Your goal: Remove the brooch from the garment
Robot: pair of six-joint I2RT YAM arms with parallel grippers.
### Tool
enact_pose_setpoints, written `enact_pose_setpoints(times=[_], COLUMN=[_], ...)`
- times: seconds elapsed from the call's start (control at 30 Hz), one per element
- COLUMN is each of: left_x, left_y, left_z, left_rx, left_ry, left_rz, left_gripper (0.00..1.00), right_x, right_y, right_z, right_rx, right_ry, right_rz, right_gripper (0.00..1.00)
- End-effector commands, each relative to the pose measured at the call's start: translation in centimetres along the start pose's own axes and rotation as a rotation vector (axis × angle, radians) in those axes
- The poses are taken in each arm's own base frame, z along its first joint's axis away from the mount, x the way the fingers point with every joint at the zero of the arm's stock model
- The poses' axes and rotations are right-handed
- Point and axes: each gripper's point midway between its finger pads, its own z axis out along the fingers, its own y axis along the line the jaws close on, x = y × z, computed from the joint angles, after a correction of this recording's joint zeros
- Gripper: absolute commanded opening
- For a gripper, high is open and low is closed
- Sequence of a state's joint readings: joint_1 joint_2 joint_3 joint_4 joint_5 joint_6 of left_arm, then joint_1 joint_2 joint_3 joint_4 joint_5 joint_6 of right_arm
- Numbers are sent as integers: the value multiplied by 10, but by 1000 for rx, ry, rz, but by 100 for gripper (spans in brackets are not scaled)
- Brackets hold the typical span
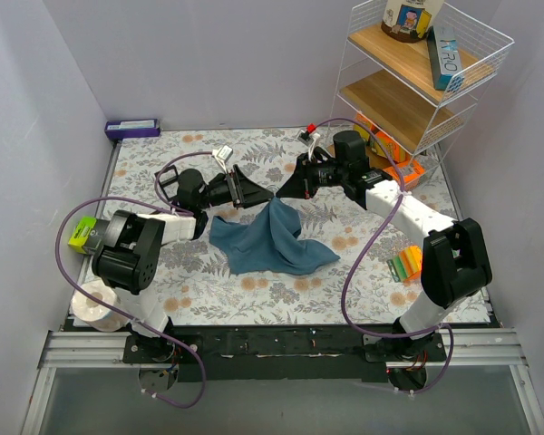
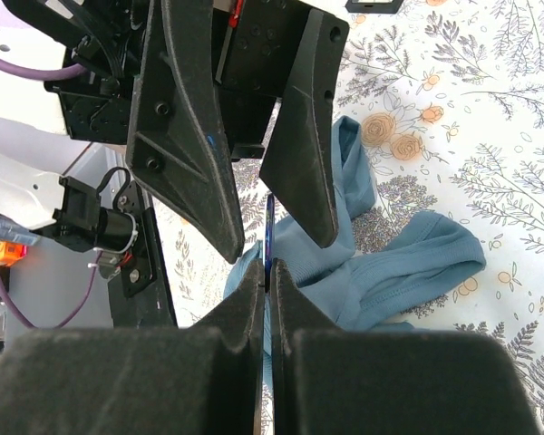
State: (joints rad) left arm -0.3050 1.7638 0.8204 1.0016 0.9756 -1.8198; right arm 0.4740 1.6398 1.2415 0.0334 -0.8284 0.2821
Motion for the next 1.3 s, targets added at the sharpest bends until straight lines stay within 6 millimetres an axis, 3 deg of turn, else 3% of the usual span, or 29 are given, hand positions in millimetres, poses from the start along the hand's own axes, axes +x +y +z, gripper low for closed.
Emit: enact_pose_setpoints(times=[0.0, 0.2, 0.6, 1.0, 1.27], left_x=[-8, -9, -14, -12, -14], left_y=[-9, -4, 3, 2, 4], left_z=[3, 4, 8, 7, 10], left_rx=[20, 7, -11, -2, -4], left_ry=[-10, -11, -19, -10, -10], left_rz=[44, 39, 20, 41, 48], left_gripper=[51, 43, 42, 42, 41], right_x=[-22, -23, -20, -26, -19], right_y=[14, 16, 23, 21, 18], right_z=[-4, -4, 1, 4, 6], right_rx=[-10, -23, -40, -37, -42], right_ry=[-66, -67, -63, -72, -58], right_rz=[-70, -80, -100, -102, -91], right_gripper=[1, 1, 1, 1, 1])
